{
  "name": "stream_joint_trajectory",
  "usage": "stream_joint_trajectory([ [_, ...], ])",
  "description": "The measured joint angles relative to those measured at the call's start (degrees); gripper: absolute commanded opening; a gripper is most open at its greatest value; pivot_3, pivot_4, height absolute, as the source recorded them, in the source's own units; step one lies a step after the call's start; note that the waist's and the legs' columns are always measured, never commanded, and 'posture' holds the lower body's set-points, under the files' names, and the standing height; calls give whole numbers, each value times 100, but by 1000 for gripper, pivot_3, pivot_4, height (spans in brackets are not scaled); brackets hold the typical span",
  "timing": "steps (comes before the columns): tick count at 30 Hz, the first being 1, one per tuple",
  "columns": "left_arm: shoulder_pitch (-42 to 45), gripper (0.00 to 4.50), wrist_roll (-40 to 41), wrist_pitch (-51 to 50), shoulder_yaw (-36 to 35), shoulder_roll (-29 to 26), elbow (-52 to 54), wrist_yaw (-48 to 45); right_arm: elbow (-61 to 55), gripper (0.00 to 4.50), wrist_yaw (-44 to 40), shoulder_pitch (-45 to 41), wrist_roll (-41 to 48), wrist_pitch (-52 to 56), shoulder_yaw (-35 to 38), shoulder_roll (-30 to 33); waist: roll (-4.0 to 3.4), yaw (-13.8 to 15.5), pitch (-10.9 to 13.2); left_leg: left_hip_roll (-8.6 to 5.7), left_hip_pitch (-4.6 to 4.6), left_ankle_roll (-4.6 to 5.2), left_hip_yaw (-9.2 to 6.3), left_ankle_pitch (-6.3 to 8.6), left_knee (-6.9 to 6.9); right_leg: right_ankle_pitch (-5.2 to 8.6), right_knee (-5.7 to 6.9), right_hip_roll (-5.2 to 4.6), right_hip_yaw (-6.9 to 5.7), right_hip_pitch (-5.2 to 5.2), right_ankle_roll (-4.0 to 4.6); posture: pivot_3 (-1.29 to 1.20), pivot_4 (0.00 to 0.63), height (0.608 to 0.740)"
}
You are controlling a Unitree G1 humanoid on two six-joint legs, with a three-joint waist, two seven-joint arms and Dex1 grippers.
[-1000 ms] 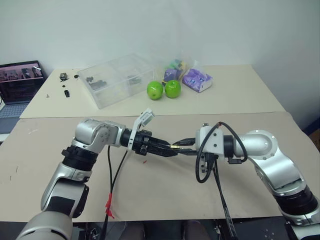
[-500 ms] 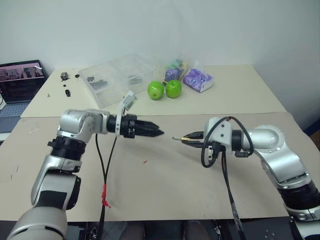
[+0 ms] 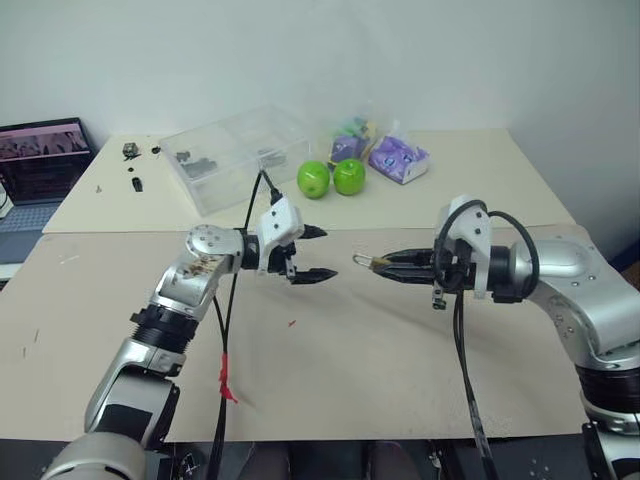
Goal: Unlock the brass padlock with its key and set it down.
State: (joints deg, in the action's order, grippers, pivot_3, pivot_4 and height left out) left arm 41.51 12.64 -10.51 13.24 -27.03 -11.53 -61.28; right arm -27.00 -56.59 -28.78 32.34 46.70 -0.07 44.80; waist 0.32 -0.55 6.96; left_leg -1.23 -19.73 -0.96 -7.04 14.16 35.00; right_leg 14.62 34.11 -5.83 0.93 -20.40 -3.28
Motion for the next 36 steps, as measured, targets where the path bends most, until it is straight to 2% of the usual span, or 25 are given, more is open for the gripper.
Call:
stream_joint_trajectory([
  [5,-130,4319,218,-396,-89,294,189,101,-140,160,201,-313,512,526,166,10,0,-24,0,2,1,7,-1,3,0,-1,1,5,-1,-2,-3,0,150,740],
  [16,-296,4319,609,-1468,-191,351,847,230,-64,160,277,-351,540,590,80,98,-1,-31,0,2,2,7,-1,4,4,-1,3,6,-1,-2,-4,0,150,740],
  [17,-316,4423,621,-1506,-192,348,867,229,-62,160,273,-337,526,579,69,123,-1,-30,0,2,2,7,-1,3,4,-1,3,6,0,-2,-4,0,150,740],
  [29,-328,4423,830,-2052,-197,261,1022,136,-55,160,271,-310,444,462,37,176,-1,-30,0,2,2,7,-1,3,3,-1,2,6,-1,-2,-4,0,150,740],
  [32,-320,3746,1021,-2247,-248,258,1086,57,-54,160,270,-331,444,463,36,188,0,-30,0,2,2,7,-1,3,3,-1,2,6,-1,-2,-5,0,150,740],
  [36,-290,2271,1031,-2321,-256,233,1079,-9,-51,160,260,-400,444,463,34,211,-1,-30,0,3,3,6,-1,3,3,-1,2,6,-1,-2,-4,0,150,740],
])
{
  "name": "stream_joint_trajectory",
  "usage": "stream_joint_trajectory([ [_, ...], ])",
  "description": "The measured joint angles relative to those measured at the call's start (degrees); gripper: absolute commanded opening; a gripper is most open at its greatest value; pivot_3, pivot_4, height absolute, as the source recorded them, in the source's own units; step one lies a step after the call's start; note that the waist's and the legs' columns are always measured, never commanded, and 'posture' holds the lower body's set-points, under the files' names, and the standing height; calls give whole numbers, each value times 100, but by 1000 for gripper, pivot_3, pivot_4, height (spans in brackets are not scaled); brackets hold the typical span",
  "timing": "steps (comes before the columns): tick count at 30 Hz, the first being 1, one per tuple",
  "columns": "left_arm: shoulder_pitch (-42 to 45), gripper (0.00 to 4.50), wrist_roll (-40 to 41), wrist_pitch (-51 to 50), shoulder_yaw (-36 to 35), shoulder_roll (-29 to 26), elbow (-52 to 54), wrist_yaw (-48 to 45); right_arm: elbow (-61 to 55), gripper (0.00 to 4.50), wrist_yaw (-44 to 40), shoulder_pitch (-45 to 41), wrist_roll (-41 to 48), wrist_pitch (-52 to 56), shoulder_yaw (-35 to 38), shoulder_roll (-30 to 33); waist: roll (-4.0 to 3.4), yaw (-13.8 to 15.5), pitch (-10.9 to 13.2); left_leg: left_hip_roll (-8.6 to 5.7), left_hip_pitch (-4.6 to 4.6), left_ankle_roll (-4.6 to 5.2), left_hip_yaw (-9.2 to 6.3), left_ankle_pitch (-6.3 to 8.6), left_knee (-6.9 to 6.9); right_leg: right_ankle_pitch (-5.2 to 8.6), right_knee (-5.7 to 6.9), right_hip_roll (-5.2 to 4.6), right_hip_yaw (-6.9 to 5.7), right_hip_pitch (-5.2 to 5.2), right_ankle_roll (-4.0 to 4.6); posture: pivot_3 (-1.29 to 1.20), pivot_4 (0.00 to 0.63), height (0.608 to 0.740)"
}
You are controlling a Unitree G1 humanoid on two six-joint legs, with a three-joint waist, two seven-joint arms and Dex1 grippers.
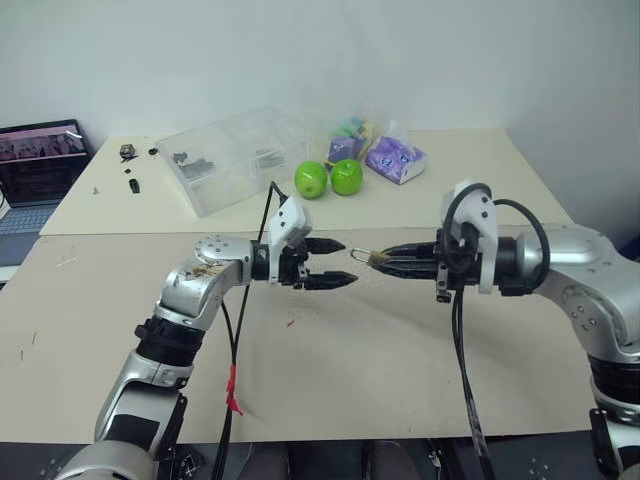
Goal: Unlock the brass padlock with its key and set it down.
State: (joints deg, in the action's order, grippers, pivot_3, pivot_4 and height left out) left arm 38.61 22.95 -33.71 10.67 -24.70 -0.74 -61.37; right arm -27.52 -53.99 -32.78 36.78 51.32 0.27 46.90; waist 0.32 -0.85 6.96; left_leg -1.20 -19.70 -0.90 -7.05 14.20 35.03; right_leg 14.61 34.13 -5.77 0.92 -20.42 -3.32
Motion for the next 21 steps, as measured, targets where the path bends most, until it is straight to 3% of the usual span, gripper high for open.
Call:
stream_joint_trajectory([
  [6,234,108,68,-27,-89,74,-30,64,19,160,-56,-32,-29,-22,-79,12,0,2,0,0,-1,0,0,0,0,0,-2,0,0,0,0,0,150,740],
  [21,500,108,483,-642,-200,258,217,248,387,160,-342,313,-465,-672,-221,191,1,-5,0,0,2,-1,0,-1,3,0,0,1,-1,3,-1,0,150,740],
])
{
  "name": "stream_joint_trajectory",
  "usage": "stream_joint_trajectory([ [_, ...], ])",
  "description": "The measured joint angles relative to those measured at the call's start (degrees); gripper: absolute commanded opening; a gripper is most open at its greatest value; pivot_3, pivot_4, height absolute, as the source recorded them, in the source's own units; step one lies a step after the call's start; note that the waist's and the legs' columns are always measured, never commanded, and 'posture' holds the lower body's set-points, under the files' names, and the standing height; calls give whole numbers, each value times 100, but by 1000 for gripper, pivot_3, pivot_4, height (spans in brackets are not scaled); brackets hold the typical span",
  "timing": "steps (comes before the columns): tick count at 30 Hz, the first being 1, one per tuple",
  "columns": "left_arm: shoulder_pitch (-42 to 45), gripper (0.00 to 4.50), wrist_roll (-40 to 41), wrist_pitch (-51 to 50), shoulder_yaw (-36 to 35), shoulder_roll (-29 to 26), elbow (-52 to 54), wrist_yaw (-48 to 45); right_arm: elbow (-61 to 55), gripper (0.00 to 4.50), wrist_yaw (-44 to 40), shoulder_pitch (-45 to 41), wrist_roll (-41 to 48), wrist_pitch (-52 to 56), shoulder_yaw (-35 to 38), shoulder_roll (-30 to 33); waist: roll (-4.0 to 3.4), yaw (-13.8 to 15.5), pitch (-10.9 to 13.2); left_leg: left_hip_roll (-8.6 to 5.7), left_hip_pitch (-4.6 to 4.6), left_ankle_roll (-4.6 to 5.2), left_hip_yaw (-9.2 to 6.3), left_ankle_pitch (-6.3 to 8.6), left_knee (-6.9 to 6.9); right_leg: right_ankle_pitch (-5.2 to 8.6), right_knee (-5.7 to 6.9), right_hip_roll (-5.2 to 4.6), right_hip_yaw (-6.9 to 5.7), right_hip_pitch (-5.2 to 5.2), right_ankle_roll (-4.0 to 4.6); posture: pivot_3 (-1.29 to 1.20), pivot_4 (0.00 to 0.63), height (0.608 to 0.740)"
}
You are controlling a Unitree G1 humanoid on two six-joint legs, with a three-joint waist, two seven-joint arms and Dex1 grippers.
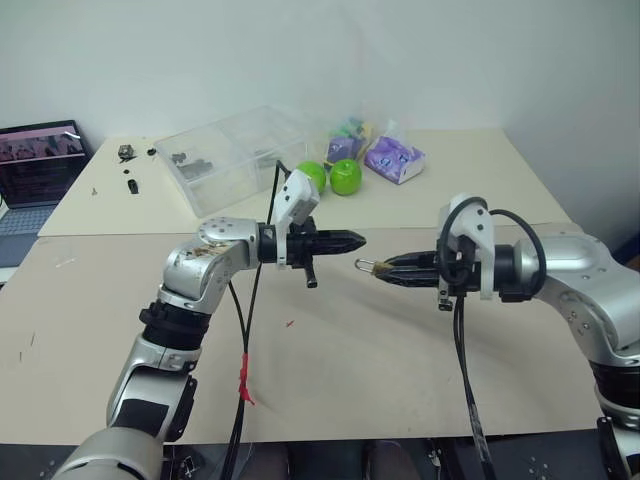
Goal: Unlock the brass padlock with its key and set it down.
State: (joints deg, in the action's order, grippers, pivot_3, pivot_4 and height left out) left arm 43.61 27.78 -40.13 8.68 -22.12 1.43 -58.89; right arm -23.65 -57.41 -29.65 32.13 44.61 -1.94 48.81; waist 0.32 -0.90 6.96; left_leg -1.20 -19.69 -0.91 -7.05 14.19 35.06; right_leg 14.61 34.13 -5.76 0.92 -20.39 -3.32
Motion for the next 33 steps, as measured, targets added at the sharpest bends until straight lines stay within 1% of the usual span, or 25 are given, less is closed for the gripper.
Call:
stream_joint_trajectory([
  [5,-90,108,176,-235,51,-3,266,-17,222,160,-110,27,-188,-240,-69,1,0,-10,0,0,0,-1,0,0,-1,0,-1,0,1,0,0,0,150,740],
  [10,-150,108,185,-371,142,-56,316,-39,261,160,-128,114,-333,-363,-173,0,0,-3,0,0,-1,-2,0,-1,1,0,0,0,1,0,0,0,150,740],
  [28,-287,108,179,-423,222,-153,323,-70,621,160,-212,-52,-615,-629,-172,14,0,-2,0,0,-2,-2,0,-1,0,0,-3,0,1,0,0,0,150,740],
  [30,-182,108,179,-423,192,-110,166,-10,620,160,-254,-54,-610,-629,-172,24,0,2,0,0,-2,-3,0,-1,2,0,-2,0,1,0,0,0,150,740],
  [33,204,108,182,-422,-135,99,-295,314,498,160,-345,-55,-567,-569,-172,42,0,20,0,0,-1,-2,-1,-1,3,0,-3,0,-2,2,0,0,150,740],
])
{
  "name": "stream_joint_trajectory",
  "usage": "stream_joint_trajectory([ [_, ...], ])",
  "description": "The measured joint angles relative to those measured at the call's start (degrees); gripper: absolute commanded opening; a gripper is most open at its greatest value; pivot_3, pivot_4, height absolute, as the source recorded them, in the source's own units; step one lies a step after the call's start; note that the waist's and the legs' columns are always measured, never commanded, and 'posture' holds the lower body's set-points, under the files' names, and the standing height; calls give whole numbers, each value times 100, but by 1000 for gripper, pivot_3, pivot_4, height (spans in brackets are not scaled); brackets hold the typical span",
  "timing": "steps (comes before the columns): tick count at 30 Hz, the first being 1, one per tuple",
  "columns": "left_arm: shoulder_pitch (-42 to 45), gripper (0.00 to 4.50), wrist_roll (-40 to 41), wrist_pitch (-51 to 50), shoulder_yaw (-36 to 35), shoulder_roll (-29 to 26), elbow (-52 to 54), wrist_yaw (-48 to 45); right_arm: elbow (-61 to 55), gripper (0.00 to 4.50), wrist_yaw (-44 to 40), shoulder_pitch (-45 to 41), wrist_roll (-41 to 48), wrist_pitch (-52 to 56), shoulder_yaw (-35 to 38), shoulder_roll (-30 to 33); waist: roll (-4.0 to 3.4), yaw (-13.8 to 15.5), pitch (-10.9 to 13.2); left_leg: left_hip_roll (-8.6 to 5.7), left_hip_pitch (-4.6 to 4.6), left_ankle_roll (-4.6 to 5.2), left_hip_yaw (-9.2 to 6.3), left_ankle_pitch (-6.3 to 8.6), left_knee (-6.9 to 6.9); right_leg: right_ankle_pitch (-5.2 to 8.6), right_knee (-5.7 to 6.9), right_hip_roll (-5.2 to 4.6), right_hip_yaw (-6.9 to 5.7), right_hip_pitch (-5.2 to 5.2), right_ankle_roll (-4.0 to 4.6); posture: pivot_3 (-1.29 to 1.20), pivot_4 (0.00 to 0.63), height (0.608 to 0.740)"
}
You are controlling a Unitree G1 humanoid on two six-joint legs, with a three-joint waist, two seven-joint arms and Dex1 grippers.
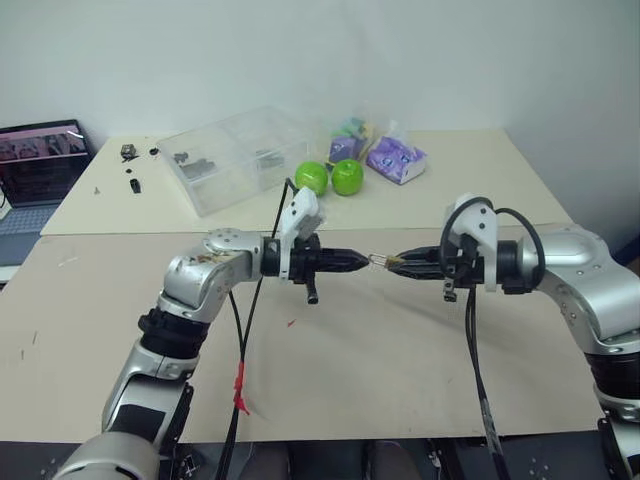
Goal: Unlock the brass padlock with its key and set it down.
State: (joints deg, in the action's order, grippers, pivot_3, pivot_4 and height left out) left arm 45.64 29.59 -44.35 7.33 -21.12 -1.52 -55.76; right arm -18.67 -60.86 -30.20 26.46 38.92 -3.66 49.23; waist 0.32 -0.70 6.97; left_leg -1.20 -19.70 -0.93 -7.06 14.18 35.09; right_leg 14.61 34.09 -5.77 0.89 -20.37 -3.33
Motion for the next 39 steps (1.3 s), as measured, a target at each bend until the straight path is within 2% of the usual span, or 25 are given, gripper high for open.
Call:
stream_joint_trajectory([
  [3,203,108,1,-6,-238,134,-260,288,-218,160,-22,1,133,80,0,1,0,-21,0,0,0,-6,1,-3,0,0,-2,0,2,0,-1,0,150,740],
  [8,146,108,19,-190,-231,181,-306,332,-327,160,4,19,187,158,0,1,0,-29,0,0,-1,-9,0,-6,0,0,2,0,2,-3,0,0,150,740],
  [22,-196,108,425,-838,48,-20,605,128,-92,160,2,19,57,26,-23,-27,-1,-26,0,0,3,-9,1,-5,-3,0,3,0,2,-1,0,0,150,740],
  [39,-261,108,488,-962,82,-78,589,134,122,160,-38,-157,-151,-75,-169,-71,-1,-26,0,0,1,-9,1,-5,-2,0,1,0,3,-1,0,0,150,740],
])
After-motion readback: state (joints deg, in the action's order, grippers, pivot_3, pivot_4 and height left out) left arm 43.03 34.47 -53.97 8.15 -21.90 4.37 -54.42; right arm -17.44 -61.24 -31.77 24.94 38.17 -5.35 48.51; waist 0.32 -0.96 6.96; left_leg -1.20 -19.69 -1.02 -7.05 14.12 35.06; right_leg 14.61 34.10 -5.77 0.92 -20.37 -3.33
